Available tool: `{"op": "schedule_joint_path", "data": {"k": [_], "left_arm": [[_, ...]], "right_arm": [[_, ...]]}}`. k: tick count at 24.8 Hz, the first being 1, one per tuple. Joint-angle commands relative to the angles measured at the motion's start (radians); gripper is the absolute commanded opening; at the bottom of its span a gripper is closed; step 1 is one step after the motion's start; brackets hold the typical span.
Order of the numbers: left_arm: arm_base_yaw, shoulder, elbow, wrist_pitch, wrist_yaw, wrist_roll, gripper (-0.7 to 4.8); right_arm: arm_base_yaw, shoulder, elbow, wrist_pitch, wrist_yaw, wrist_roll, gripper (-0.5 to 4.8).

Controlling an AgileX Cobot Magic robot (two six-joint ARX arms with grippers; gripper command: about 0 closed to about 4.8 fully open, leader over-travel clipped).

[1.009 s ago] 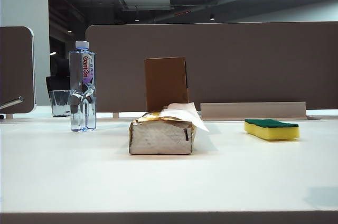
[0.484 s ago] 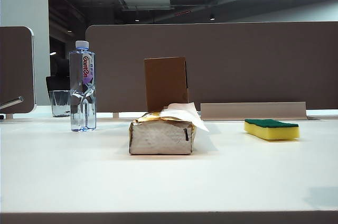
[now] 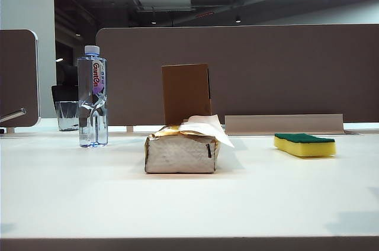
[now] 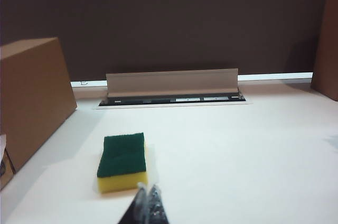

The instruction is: Move the sponge from right to left to wipe the table, avoiding obstacles on the table, and finally reaching the bottle of mineral water.

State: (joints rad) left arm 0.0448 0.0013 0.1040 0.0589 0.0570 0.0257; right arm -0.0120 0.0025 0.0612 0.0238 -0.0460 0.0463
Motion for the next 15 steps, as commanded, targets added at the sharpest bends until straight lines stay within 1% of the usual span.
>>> {"op": "schedule_joint_path", "data": {"k": [1, 3, 4, 6, 7, 11, 13, 15], "left_arm": [[0.0, 0.001, 0.053, -0.054, 0.074, 0.0, 1.31], [0.0, 0.001, 0.087, -0.104, 0.107, 0.0, 1.31], [0.0, 0.001, 0.117, -0.137, 0.145, 0.0, 1.32], [0.0, 0.001, 0.142, -0.16, 0.175, 0.0, 1.46], [0.0, 0.001, 0.158, -0.177, 0.193, 0.0, 1.69], [0.0, 0.001, 0.215, -0.257, 0.212, -0.021, 2.52], [0.0, 0.002, 0.243, -0.296, 0.222, -0.04, 2.56], [0.0, 0.002, 0.267, -0.32, 0.253, -0.046, 2.57]], "right_arm": [[0.001, 0.0, 0.073, -0.089, -0.002, 0.006, -0.01], [0.0, 0.0, 0.114, -0.134, -0.001, 0.006, 0.21], [0.001, 0.0, 0.155, -0.177, -0.002, 0.006, 0.22], [0.0, 0.0, 0.192, -0.221, -0.001, 0.006, 0.23], [0.0, 0.0, 0.215, -0.252, -0.001, 0.006, 0.23], [0.0, 0.0, 0.293, -0.369, -0.002, 0.007, 0.23], [0.0, 0.001, 0.334, -0.424, -0.014, 0.011, 0.23], [0.0, 0.005, 0.373, -0.465, -0.025, 0.013, 0.24]]}}
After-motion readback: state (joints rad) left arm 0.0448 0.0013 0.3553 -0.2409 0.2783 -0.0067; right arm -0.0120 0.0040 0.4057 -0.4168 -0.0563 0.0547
